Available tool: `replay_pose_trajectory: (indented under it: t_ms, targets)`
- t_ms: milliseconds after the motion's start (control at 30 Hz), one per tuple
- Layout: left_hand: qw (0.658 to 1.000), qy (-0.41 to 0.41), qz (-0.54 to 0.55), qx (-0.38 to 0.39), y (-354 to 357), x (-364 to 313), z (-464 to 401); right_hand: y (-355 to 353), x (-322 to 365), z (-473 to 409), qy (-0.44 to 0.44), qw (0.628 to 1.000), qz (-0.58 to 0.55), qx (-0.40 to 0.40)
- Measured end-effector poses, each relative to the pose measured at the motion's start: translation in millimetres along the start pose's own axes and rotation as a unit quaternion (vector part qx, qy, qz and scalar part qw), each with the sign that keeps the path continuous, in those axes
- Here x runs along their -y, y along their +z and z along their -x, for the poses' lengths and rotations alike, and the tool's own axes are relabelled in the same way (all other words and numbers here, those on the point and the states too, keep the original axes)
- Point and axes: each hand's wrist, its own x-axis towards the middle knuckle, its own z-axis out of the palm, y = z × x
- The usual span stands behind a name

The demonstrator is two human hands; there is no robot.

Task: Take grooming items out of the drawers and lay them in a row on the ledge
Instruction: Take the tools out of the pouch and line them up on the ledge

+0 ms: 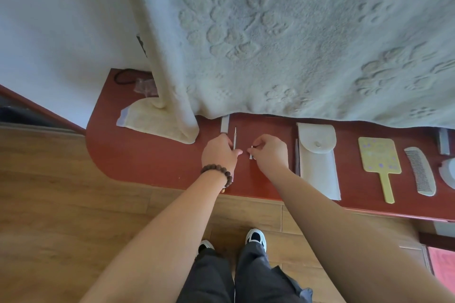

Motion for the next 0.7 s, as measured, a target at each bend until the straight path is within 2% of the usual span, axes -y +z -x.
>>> replay_pose_trajectory:
  t_ms: [233, 367, 500, 600, 700]
  targets:
    - [0.999, 0.036, 0.006, -0.034, -5.6, 0.2, 8.0, -6.0, -3.4, 6.7, -0.016, 0.999, -0.046, -0.001]
    - [0.994, 0.09, 0.038, -0.051, -7.5, -8.0, 21.4, -27.5, -16.7, 17.7, -0.02, 0.996, -0.081, -0.01]
    - [0.989, 0.136, 0.062, -0.018, 5.8, -30.8, 36.7, -66.2, -37.2, 30.0, -0.02, 0.993, -0.111, -0.044]
    - [0.988, 0.152, 0.031, 0.019, 27.7, -49.2, 46.4, -93.3, -55.0, 37.5, -0.004, 0.989, -0.103, -0.106]
    - [0.989, 0.141, -0.005, 0.053, 49.4, -67.7, 54.0, -108.9, -72.0, 43.2, 0.011, 0.986, -0.095, -0.136]
